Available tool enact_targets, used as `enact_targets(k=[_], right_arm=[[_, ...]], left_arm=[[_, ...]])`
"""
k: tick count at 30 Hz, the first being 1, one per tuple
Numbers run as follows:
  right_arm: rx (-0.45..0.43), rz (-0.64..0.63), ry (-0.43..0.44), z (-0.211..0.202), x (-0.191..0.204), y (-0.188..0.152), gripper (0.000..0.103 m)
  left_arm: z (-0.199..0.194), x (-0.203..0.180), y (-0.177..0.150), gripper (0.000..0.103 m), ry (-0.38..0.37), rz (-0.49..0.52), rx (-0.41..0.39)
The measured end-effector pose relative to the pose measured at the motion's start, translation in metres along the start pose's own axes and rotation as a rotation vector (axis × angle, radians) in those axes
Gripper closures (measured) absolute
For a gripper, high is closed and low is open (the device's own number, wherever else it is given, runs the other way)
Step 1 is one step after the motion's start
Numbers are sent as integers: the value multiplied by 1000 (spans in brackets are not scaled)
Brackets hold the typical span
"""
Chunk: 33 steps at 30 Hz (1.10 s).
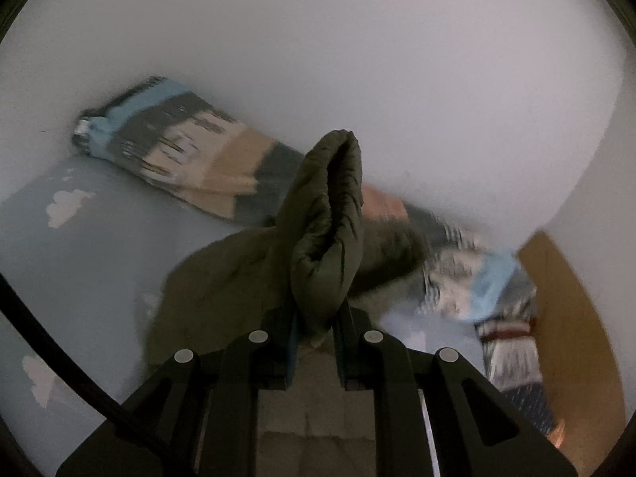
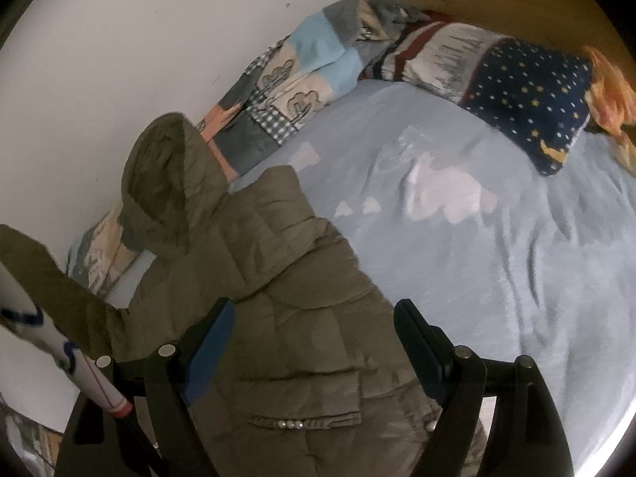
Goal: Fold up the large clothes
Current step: 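Fold the held sleeve across the jacket body with the left gripper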
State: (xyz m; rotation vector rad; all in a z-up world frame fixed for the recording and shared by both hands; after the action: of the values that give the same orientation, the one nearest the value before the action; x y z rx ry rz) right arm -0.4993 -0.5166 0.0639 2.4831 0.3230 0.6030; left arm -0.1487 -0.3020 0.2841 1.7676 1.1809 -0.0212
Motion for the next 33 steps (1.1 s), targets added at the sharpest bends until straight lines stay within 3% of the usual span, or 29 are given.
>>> enact_targets(k=[9, 19, 21, 22, 23, 25, 29, 33], right_arm=[[-10, 52, 21, -13, -24, 13, 17], [7, 81, 40, -15, -30, 15, 17], [9, 81, 47, -15, -28, 14, 17], [10, 83, 48, -14, -27, 14, 17], [13, 83, 52, -14, -27, 14, 17], [19, 84, 55, -11, -27, 13, 17], [39, 98, 61, -6, -27, 12, 17], [40, 121, 65, -8, -31, 12, 17]], left_arm=[[91, -66, -106, 89, -12, 101, 171], [173, -73, -229, 89, 58, 174, 350], [178, -73, -242, 85, 71, 204, 371], [181, -75, -249, 77, 70, 214, 389], [182, -76, -253, 61, 64, 216, 406], [182, -82, -259, 42, 26, 207, 453], [161, -94, -249, 41, -22, 233, 433], [144, -70, -210, 38, 36, 210, 356]])
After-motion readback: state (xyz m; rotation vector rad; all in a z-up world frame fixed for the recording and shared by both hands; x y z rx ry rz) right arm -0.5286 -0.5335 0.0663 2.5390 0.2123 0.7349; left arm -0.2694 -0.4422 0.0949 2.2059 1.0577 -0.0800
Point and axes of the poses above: each gripper's, at about its wrist camera, not at the fingertips, and z roughly the way its jaws point, x to its left, y to its top, the point moved 7 cm from there along z, roughly the way its jaws point, and after that the axes turned 7 degrees about -y, right-handed, at the moved point
